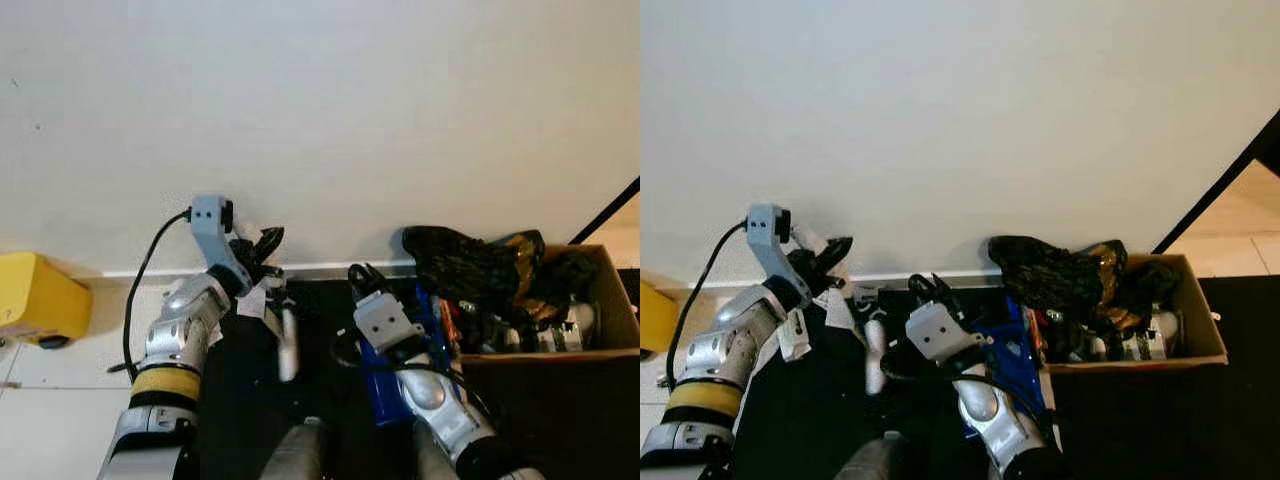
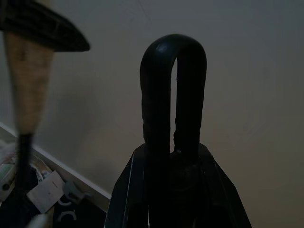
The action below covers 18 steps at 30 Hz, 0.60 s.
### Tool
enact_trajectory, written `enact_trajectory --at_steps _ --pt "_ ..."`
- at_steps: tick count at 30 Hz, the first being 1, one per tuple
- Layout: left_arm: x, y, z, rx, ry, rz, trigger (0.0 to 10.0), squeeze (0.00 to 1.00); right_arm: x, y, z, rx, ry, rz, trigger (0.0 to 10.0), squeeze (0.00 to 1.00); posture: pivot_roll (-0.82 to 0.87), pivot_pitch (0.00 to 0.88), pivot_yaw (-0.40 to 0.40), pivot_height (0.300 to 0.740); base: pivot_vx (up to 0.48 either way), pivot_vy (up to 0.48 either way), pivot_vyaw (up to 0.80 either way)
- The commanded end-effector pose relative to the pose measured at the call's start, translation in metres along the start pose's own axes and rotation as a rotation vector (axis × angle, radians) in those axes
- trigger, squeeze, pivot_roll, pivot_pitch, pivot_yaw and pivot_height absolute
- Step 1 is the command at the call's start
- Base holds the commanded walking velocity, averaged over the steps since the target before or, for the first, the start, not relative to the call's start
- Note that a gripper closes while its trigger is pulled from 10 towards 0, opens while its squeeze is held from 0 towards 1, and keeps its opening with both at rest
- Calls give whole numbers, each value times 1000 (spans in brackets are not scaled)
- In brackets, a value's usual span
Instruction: Sweep floor
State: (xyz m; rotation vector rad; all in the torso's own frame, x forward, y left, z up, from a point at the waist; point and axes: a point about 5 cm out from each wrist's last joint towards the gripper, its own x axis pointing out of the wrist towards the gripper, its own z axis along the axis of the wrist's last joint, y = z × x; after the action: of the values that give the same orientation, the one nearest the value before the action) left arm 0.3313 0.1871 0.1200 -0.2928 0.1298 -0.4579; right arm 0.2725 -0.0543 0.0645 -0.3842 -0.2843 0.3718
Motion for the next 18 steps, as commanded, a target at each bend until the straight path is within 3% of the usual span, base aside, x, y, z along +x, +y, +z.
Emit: enact_trajectory --at_steps 1,7,12,13,15,18 --pt "-7 9 -1 -9 14 31 10000 0 -16 9 -18 17 109 48 10000 0 84 271 114 740 0 0 0" --pt "-8 18 3 61 46 40 10000 0 -19 7 -21 22 123 42 10000 0 90 271 110 740 0 0 0" --pt "-1 12 -18 -48 15 5 10000 0 -16 7 -18 21 116 45 10000 0 60 278 108 740 0 0 0" --pt "5 6 -21 -143 -42 -15 10000 0 -15 6 -17 22 112 38 10000 0 49 283 106 740 0 0 0" --pt "9 1 -20 -186 -74 -35 10000 0 -15 4 -17 21 110 35 10000 0 35 295 100 740 0 0 0" --pt "21 -12 -14 -319 -152 -95 10000 0 -16 -2 -18 13 110 25 10000 0 22 306 107 740 0 0 0"
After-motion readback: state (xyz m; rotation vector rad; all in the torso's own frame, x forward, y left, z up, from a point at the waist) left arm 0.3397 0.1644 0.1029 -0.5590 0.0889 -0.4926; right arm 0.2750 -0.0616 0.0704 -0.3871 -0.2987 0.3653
